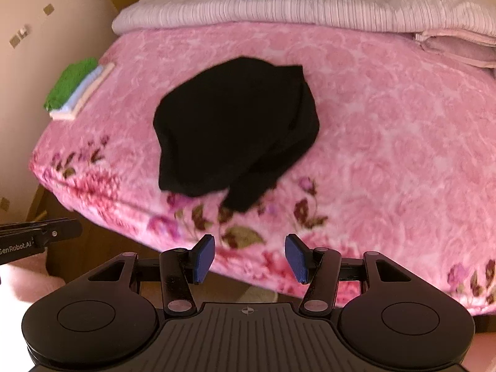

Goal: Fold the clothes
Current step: 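Open both grippers to drop the garment, then reach toward its edge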

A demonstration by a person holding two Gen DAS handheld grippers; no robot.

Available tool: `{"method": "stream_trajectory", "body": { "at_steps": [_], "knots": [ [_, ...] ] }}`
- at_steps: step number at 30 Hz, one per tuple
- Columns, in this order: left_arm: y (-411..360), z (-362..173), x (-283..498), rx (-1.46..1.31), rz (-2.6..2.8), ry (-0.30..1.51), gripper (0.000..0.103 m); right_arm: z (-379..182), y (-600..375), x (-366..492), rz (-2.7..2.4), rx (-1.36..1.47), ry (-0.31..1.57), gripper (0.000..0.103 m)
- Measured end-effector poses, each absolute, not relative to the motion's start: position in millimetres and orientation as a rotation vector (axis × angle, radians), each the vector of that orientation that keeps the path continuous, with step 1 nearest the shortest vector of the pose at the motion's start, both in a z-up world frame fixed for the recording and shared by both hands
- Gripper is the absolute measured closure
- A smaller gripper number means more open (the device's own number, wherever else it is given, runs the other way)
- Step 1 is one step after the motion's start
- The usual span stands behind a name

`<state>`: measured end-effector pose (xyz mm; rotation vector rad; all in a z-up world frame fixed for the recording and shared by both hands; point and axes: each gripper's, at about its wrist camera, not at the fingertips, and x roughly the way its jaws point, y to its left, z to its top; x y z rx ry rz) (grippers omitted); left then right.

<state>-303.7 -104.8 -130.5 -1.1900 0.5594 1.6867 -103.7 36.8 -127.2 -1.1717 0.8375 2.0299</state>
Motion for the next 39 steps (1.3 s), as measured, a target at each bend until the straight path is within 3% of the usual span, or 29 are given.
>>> {"method": "stream_trajectory", "body": {
  "at_steps": [20,39],
  "knots": [
    [-107.6,-108.9,-280.9,-1.099,1.711,0.557,0.088,-113.6,36.7,-103.9,2.082,-1.159,0.769,0.049],
    [-24.5,-120.5,-384.1,-1.074,1.626,0.592,0.088,-122.4,102.8,-188.7,1.974,-1.107,0.799,0.049]
  ]
}}
